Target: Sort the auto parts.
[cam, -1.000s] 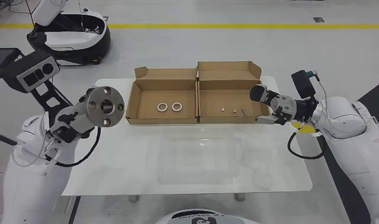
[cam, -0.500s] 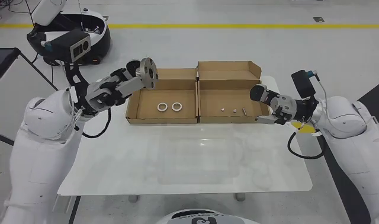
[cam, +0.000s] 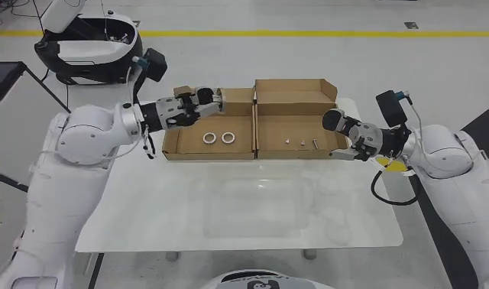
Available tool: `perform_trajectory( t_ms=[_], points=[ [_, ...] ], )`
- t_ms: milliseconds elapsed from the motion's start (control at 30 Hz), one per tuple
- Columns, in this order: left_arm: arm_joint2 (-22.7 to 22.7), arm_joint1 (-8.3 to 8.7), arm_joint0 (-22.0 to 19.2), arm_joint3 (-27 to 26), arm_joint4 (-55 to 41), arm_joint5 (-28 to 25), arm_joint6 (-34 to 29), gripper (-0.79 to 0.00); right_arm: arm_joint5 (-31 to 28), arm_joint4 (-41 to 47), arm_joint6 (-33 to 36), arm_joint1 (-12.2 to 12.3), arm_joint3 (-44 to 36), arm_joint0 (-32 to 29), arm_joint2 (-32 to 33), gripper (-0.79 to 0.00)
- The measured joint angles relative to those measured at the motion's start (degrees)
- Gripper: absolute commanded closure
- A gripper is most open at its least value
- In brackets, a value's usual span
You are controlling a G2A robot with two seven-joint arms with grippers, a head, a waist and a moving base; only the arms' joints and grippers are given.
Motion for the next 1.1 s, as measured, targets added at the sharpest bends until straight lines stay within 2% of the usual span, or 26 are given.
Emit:
perform_trajectory(
  t_ms=[267,700,1100],
  points=[
    [4.18,-0.59,-3.01,1.82,3.02,3.78,1.45,0.0,0.0,0.0,0.0,0.0,0.0,0.0,0.0,-0.785],
    [14.01,-2.27,-12.72,7.9,19.84,17.15,0.74,0.0,0.0,0.0,0.0,0.0,0.0,0.0,0.0,-0.785],
    [20.62,-3.5,-18.35,20.52,32.44,16.46,-0.74,0.0,0.0,0.0,0.0,0.0,0.0,0.0,0.0,-0.785]
  ],
)
